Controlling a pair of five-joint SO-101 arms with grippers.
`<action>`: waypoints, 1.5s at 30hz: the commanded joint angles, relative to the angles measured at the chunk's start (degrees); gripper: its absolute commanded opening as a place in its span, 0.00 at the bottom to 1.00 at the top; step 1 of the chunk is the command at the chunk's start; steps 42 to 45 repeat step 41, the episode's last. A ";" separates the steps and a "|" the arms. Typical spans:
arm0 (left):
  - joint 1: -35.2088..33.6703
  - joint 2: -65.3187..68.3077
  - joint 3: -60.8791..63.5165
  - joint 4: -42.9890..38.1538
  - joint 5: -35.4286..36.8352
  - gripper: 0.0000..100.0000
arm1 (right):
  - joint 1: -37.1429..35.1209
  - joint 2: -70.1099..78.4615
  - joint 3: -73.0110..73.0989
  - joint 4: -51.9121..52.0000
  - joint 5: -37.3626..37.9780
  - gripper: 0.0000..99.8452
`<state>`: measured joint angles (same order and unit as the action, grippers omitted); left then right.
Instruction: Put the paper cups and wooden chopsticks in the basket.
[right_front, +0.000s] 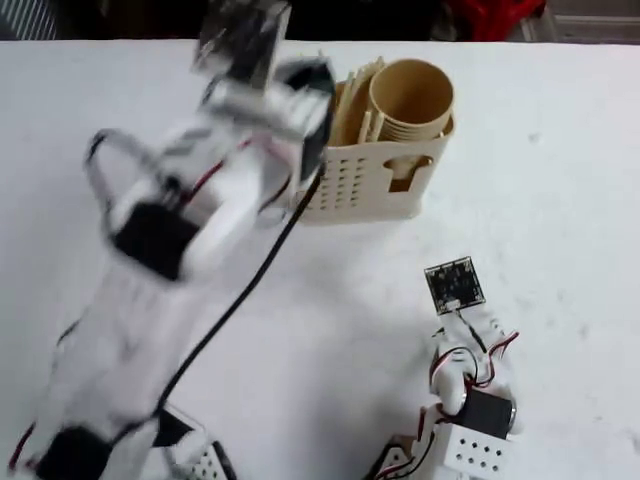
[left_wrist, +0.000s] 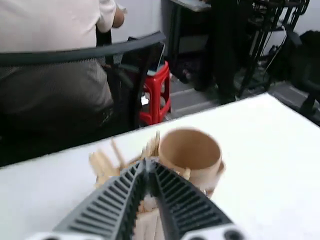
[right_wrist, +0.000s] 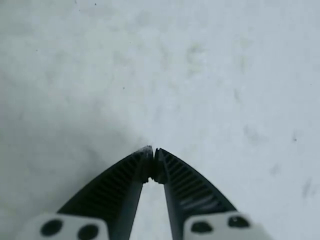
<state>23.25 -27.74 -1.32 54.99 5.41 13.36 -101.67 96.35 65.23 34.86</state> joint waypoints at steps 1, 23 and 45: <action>-1.10 -19.82 18.02 5.45 0.18 0.03 | 0.04 0.31 0.53 -0.57 -0.09 0.02; -28.44 -69.49 98.73 -15.12 0.18 0.03 | 0.04 0.31 0.53 -0.57 -0.09 0.02; -28.35 -72.75 98.55 15.12 0.53 0.03 | 0.04 0.31 0.53 -0.57 -0.09 0.02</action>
